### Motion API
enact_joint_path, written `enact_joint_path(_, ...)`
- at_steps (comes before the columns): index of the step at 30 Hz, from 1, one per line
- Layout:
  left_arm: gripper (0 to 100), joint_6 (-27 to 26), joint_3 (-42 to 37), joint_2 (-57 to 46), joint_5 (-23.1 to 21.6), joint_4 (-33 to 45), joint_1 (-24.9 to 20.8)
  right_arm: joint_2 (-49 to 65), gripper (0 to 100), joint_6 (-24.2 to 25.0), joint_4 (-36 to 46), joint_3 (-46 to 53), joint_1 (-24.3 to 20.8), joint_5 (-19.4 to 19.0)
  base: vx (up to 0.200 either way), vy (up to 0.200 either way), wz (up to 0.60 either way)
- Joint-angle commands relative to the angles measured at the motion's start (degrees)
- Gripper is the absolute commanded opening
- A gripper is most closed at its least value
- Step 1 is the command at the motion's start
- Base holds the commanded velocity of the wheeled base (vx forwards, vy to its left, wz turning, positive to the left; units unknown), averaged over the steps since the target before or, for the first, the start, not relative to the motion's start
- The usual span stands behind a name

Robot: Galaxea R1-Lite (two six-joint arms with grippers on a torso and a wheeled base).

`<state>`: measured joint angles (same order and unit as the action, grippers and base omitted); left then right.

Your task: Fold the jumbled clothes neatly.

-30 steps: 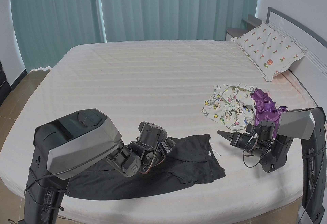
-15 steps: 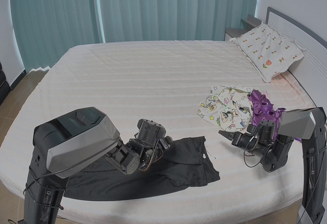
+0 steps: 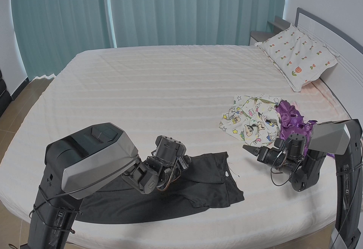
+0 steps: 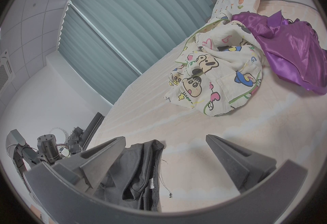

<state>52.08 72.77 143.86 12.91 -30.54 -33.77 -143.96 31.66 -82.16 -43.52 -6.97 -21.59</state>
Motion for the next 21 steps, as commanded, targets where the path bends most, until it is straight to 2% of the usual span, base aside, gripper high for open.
enact_joint_path(1, 100, -0.05, -0.52, 0.54, -0.08, 0.65, -0.42, -0.09, 100, -0.02, -0.01, 0.01, -0.06, -0.03, 0.000, 0.000, 0.00)
enact_joint_path(7, 100, -0.13, -2.80, -0.86, -1.13, 3.20, -1.12, -0.01, 100, -0.02, -0.10, 0.10, -0.06, -0.03, 0.000, 0.000, 0.00)
enact_joint_path(10, 100, -0.13, -4.74, -3.32, -4.74, 3.29, -1.39, -0.18, 100, -0.02, -1.77, 0.45, -0.06, -0.03, 0.000, 0.000, 0.00)
enact_joint_path(21, 100, -0.40, -7.20, -4.12, -5.00, 3.20, -1.56, -0.18, 100, -0.02, -1.77, 0.45, -0.06, -0.03, 0.000, 0.000, 0.00)
